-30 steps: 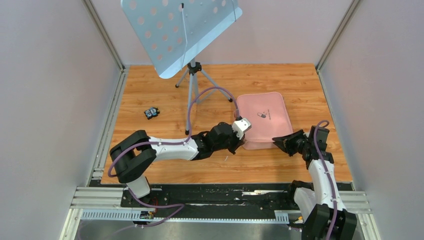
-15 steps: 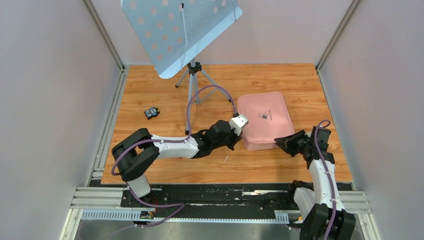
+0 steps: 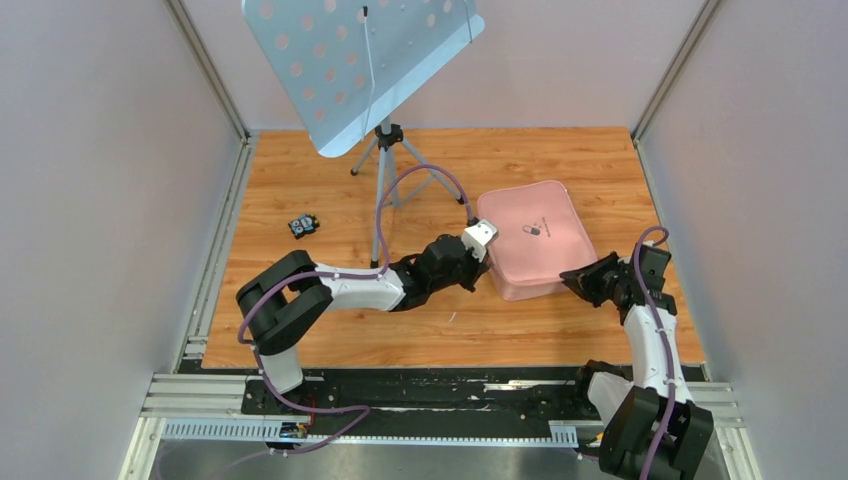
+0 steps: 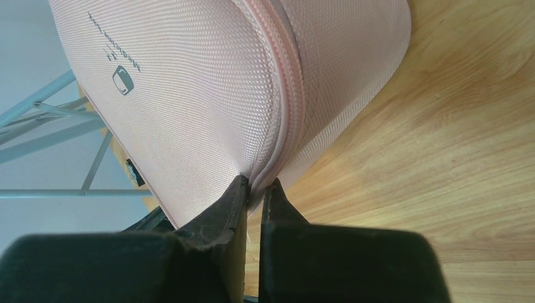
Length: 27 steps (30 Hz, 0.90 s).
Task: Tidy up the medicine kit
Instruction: Zip the medicine box at the center of the board.
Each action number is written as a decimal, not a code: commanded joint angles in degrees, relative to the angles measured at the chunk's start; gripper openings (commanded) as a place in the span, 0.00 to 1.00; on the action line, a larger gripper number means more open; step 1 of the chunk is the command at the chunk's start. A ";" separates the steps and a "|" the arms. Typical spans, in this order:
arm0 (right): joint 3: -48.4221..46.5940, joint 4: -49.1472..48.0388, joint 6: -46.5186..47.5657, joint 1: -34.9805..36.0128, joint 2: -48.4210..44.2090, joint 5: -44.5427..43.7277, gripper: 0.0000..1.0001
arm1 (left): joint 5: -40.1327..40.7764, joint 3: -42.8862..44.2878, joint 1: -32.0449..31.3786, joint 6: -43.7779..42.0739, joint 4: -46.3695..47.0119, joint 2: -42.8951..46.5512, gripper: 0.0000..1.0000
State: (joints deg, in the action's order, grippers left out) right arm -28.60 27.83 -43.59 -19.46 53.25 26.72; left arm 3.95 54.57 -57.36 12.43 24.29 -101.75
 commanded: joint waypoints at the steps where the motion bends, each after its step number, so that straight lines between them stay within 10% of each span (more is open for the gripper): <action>1: -3.29 -1.86 8.52 -3.44 0.10 -12.41 0.00 | 12.20 0.82 2.98 -2.21 -2.26 -1.09 0.00; 21: -3.95 -2.31 9.59 -5.08 1.00 -12.13 0.00 | 8.16 4.99 6.39 -3.91 -6.26 -2.45 0.00; 23: -4.49 -2.26 8.88 -5.08 1.19 -11.76 0.10 | 7.83 5.10 6.39 -3.15 -7.19 -1.95 0.22; 25: -5.57 -2.25 8.67 -5.14 0.82 -9.03 0.49 | 6.94 5.56 6.39 -2.76 -9.18 -1.24 0.53; 27: -7.08 -1.87 8.70 -5.09 0.05 -6.86 0.68 | 6.29 6.32 6.39 -2.07 -11.77 -0.22 0.79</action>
State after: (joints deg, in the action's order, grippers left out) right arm -31.18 28.05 -37.85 -23.53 54.39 21.93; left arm 7.01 59.42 -53.12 9.82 19.11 -105.30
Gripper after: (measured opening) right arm 0.545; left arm 0.648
